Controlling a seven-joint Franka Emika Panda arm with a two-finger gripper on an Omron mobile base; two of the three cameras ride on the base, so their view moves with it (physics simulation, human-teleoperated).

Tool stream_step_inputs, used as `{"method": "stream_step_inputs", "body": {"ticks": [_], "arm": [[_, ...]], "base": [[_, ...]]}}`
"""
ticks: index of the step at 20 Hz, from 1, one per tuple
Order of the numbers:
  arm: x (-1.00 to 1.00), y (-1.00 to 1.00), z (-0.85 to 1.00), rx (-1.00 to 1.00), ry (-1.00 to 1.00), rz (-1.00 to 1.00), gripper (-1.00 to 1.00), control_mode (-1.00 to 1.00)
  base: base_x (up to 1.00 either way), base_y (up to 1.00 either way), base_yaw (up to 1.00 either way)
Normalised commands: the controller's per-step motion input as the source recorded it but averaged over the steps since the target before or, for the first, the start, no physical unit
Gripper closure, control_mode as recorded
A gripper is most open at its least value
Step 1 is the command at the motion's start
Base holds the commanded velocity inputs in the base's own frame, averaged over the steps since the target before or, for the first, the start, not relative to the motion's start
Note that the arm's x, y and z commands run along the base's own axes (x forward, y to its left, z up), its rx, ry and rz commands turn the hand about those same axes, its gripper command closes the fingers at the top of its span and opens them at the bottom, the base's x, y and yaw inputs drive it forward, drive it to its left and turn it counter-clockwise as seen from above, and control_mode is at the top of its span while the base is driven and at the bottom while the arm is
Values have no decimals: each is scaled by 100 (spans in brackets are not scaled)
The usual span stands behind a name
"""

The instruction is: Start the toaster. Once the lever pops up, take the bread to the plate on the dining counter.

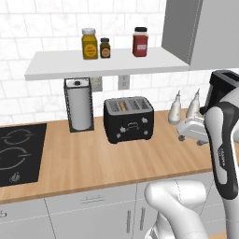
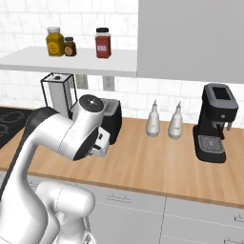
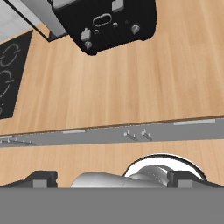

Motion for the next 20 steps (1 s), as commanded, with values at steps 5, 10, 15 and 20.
{"method": "stream_step_inputs", "body": {"ticks": [5, 10, 15, 20], "arm": [[0, 0, 0, 0, 0, 0, -100, -100], [0, 0, 0, 0, 0, 0, -100, -100], [0, 0, 0, 0, 0, 0, -100, -100], [0, 0, 0, 0, 0, 0, -100, -100]], "base": [[0, 0, 0], [0, 0, 0], [0, 0, 0], [0, 0, 0]]}}
